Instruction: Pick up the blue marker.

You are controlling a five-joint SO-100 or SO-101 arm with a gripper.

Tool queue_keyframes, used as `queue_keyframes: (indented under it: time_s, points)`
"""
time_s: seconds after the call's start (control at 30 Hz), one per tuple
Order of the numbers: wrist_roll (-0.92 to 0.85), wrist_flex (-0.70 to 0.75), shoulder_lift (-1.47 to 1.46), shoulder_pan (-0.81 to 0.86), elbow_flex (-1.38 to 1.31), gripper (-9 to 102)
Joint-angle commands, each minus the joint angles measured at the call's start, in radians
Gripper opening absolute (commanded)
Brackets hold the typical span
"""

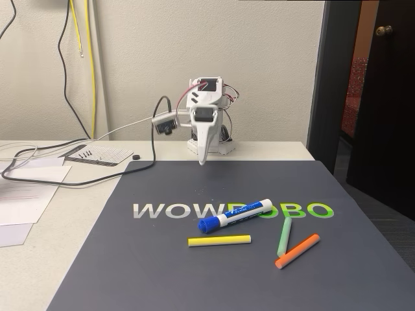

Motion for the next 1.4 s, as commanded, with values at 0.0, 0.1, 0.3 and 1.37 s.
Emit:
queue_keyframes:
  time_s: [0.0,0.1,0.3,1.37]
  points:
    - [-0.104,-0.146,-0.112,-0.029,-0.054,0]
    - [-0.161,-0.249,-0.469,-0.061,-0.252,0]
    - [-0.284,-0.051,-1.040,-0.074,-0.844,0]
    - [-0.190,0.595,-2.006,-0.218,-1.781,0]
